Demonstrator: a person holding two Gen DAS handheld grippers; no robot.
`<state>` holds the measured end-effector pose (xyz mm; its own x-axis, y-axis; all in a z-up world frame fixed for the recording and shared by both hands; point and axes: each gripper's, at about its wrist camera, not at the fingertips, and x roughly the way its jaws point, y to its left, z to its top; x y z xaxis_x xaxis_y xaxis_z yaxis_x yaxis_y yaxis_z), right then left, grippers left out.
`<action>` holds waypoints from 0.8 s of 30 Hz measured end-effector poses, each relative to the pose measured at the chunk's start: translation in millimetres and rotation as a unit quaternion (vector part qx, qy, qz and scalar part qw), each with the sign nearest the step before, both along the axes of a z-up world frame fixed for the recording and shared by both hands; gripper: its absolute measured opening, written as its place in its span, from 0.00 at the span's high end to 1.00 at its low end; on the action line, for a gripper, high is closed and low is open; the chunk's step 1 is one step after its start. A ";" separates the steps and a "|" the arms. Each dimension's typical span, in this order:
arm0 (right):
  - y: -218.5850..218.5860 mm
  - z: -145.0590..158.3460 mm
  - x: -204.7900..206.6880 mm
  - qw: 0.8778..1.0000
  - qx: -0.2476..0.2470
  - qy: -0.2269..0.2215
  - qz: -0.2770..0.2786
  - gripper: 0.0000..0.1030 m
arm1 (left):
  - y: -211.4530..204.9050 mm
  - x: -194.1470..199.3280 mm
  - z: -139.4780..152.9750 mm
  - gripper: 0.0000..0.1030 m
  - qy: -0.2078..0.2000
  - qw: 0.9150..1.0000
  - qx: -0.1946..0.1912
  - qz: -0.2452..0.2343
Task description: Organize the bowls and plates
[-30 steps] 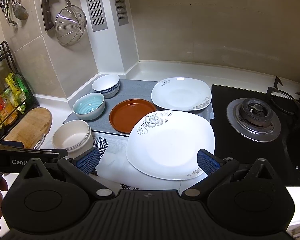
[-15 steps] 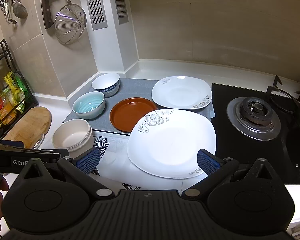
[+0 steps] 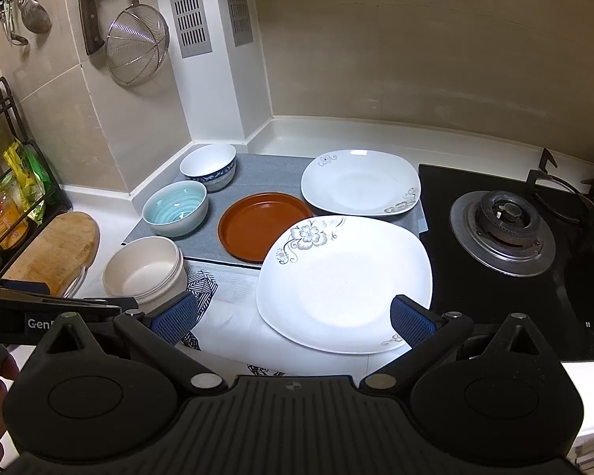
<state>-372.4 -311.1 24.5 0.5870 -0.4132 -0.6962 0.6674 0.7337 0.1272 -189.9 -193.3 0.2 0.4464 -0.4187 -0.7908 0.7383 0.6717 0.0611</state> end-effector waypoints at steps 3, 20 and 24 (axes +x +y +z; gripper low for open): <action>0.8 0.1 4.2 1.000 -0.009 -0.009 -0.008 0.00 | 2.4 7.2 0.1 0.00 0.004 1.000 -0.002 -0.001; -7.7 -3.6 62.3 0.999 0.033 -0.018 0.001 0.00 | 30.9 87.9 0.3 0.00 0.021 0.999 -0.006 0.031; -29.3 -8.5 74.8 0.999 0.043 -0.018 0.010 0.00 | 21.8 99.1 2.4 0.00 0.022 0.999 -0.006 0.033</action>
